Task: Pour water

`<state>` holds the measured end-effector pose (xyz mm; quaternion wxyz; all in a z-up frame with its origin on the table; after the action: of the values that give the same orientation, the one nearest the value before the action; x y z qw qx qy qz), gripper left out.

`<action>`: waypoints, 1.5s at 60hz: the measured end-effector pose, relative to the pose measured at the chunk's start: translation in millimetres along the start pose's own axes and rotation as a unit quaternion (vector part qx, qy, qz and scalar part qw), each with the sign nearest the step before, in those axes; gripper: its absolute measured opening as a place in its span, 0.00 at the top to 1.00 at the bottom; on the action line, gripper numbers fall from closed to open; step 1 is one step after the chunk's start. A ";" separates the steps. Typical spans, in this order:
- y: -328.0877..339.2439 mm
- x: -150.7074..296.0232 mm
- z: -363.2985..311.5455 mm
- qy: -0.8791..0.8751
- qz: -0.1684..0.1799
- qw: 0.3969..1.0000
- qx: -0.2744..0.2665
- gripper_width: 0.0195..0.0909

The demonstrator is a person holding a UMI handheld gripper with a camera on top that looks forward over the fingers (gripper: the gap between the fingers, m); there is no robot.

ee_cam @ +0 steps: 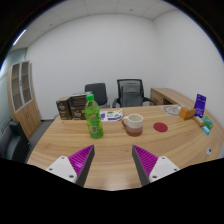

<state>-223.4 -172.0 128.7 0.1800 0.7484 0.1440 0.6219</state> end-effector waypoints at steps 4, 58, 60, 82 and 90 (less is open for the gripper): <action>-28.3 -6.7 -25.4 0.004 -0.007 1.000 0.013 0.19; -228.3 53.4 -92.6 0.019 0.092 0.995 0.037 0.75; -228.3 53.3 -93.3 0.022 0.093 0.995 0.038 0.75; -221.8 66.3 -62.5 -0.339 0.013 0.937 0.086 0.75; -215.5 83.0 -48.2 -0.526 0.000 0.844 0.103 0.75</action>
<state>-253.6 61.5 112.7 0.1506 0.9774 0.0916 0.1167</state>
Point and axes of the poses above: the point between the fingertips, and its own axes, seen from behind it with the camera up: z to the right, x up, y backward, against the way the camera looks, the point moved 3 cm from there along y, backward, against the way the camera looks, and after that the axes turned 6 degrees about -y, right-handed, at the moved point
